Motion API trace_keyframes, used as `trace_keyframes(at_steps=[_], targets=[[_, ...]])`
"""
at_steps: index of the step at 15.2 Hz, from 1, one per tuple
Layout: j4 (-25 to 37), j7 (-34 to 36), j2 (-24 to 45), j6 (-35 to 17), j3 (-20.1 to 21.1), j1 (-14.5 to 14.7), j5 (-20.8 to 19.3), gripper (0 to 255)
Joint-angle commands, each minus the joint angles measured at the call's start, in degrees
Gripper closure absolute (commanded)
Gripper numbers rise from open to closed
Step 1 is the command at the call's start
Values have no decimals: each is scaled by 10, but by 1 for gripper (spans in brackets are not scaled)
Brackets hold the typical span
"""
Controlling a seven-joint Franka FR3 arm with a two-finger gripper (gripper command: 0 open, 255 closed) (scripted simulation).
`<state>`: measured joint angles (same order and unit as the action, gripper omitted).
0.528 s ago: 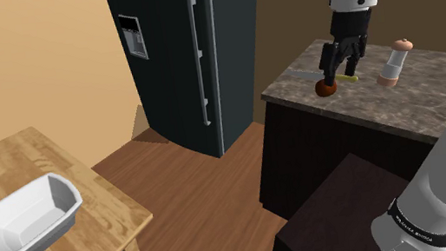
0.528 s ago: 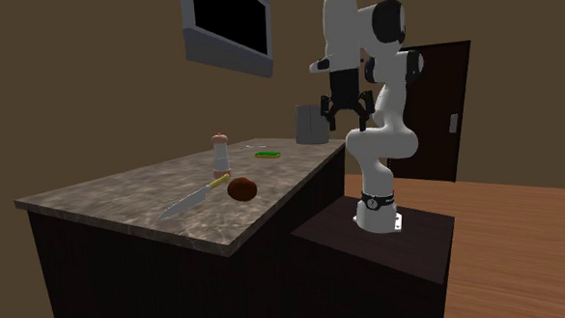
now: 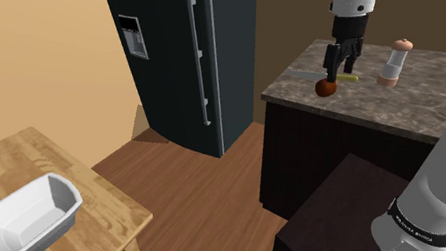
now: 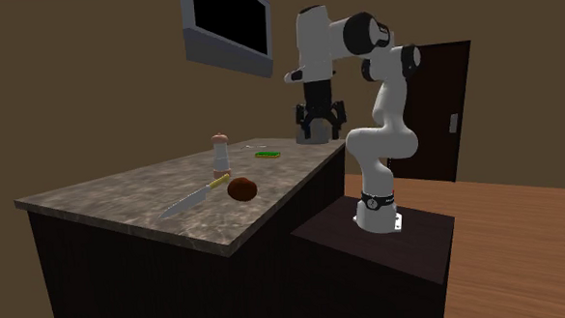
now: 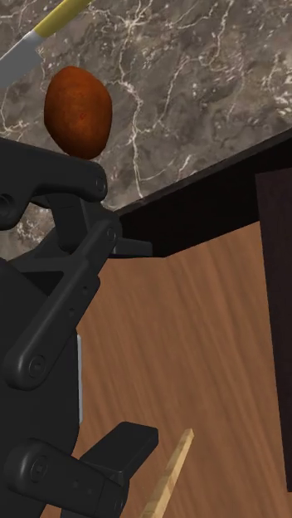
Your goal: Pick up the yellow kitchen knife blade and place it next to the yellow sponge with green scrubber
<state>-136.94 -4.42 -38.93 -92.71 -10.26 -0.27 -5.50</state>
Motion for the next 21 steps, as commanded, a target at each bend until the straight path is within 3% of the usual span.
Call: trace_keyframes(at_steps=[1, 7, 12, 16, 21], targets=[[-1, -34, 24, -29, -25, -4, -16, 0], [32, -133, 111, -98, -96, -9, -43, 0], [81, -220, 202, -152, -152, -7, -38, 0], [134, -296, 286, -187, -193, -5, -12, 0], [219, -400, 405, -215, -228, -15, 51, 0]])
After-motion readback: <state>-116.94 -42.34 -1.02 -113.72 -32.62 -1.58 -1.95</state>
